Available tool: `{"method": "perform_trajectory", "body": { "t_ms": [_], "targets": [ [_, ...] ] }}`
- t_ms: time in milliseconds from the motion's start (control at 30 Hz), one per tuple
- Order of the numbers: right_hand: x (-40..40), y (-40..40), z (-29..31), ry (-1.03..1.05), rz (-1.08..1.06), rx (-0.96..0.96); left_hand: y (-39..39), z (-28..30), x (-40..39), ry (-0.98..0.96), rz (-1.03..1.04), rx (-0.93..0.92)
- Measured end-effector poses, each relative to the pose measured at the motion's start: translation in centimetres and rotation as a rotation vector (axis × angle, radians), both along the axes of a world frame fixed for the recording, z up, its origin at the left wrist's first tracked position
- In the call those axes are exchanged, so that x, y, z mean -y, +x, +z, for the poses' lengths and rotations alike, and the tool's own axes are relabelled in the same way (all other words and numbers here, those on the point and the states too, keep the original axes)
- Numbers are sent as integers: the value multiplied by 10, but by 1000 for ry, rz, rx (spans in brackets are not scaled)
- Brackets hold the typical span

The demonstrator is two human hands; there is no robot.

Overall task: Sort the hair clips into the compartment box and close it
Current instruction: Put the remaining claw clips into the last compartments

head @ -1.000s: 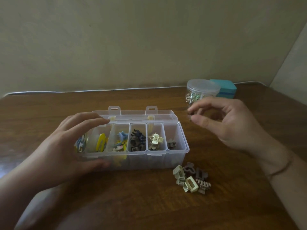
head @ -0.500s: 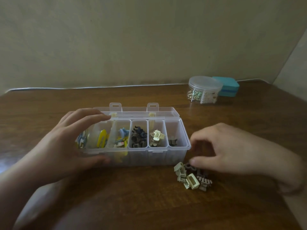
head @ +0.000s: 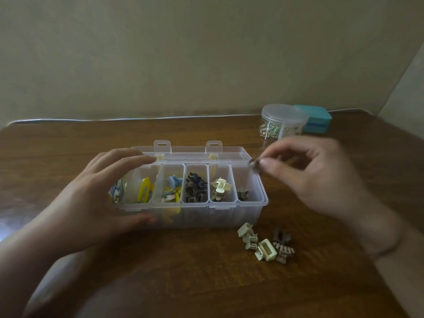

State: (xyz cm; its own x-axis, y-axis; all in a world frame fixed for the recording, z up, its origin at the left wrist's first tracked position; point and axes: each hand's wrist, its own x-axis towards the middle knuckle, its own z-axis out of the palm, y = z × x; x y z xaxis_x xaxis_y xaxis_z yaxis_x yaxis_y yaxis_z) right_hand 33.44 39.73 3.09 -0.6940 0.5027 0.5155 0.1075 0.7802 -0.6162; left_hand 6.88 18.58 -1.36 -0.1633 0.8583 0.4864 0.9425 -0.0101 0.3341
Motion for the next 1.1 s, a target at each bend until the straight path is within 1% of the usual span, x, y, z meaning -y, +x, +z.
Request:
{"method": "perform_trajectory", "body": {
  "t_ms": [100, 133, 200, 233, 267, 333, 367, 400, 467, 567, 700, 733, 767, 800, 867, 900, 933, 1000, 1100],
  "targets": [
    [0, -5, -12, 98, 34, 142, 3, 2, 1, -8, 23, 11],
    [-4, -3, -8, 98, 18, 160, 4, 2, 2, 0, 38, 18],
    [-14, 7, 4, 33, 23, 173, 6, 2, 1, 32, 86, 33],
    [-20, 14, 11, 19, 56, 235, 7, 1, -1, 44, 110, 52],
    [-25, 21, 17, 39, 109, 371, 9, 0, -3, 60, 129, 78],
    [-29, 28, 21, 57, 243, 745, 9, -3, -6, 105, 149, 119],
    [-29, 28, 20, 35, 302, 901, 7, -4, -7, 122, 150, 136],
    [-28, 27, 17, 6, 347, 1002, 4, -4, -6, 132, 138, 166],
    [-23, 23, 12, -21, 398, 1082, -4, -5, -2, 126, 103, 266],
    [-21, 17, 1, 10, 409, 1043, -14, -6, 5, 63, 138, 457],
    [-29, 23, 5, 41, 368, 1022, -17, -5, 4, -58, 211, 636],
    [-31, 26, 11, 51, 343, 984, -19, -4, 3, -91, 210, 652],
    [-33, 28, 17, 69, 317, 884, -20, -3, 3, -119, 195, 650],
    [-32, 28, 21, 75, 287, 722, -21, -2, 3, -136, 171, 641],
    [-27, 23, 20, -21, 206, 331, -21, -1, 4, -147, 126, 640],
    [-23, 19, 15, -62, 165, 190, -19, 0, 4, -145, 105, 646],
    [-20, 14, 9, -54, 129, 119, -19, 0, 3, -142, 84, 649],
    [-14, 4, -4, 60, 66, 123, -15, 2, 2, -140, 45, 649],
    [-14, -1, -10, 181, 19, 254, -13, 0, 2, -148, 15, 650]
  ]
}}
